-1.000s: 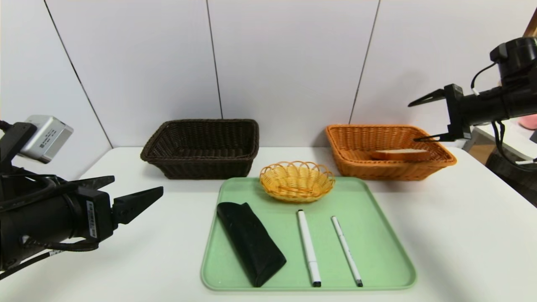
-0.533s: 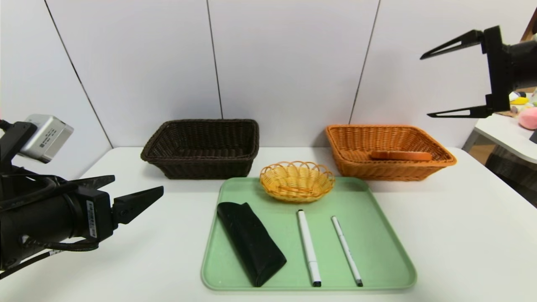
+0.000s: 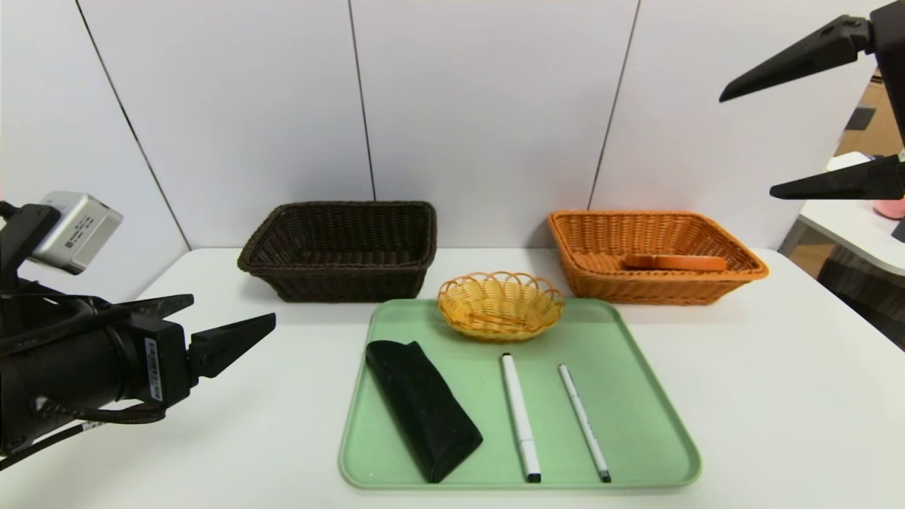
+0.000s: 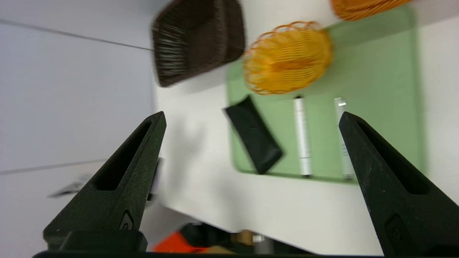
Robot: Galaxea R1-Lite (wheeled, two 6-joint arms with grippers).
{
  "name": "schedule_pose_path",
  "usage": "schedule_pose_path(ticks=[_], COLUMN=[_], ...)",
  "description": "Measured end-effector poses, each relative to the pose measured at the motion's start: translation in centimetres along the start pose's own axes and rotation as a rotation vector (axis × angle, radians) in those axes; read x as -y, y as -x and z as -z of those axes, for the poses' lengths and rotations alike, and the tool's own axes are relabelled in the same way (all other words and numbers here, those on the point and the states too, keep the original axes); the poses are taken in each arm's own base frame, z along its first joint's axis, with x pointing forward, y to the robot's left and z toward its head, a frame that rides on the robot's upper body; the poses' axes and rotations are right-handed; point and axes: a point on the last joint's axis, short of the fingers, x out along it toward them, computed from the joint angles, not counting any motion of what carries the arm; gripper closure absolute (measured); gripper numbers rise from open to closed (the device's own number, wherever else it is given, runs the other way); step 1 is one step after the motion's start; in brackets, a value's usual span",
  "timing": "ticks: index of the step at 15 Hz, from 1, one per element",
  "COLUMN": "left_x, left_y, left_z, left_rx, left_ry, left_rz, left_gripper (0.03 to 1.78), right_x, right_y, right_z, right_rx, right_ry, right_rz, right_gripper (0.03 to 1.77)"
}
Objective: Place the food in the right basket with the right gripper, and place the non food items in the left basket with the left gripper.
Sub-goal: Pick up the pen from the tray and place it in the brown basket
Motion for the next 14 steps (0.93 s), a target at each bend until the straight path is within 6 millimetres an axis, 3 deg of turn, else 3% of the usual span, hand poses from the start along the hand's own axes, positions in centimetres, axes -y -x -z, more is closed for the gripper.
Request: schedule_pose_path(ticks=[5, 14], left_x=[0.0, 0.0], left_y=[0.0, 0.1], left_z=[0.1, 0.4], left_rx=[-0.003, -0.010], left_ry=[-0.001, -0.003], left_rz=[0.002, 0.003], left_gripper=[0.12, 0.12], right_x=[-0.6, -2.8], right_y=[-0.4, -3.4], right_z=[3.1, 8.4], right_rx=[-0.118, -0.300], right_ry=[0.423, 0.679], right_rz=[0.142, 0.282], right_gripper=[0.11, 0.11])
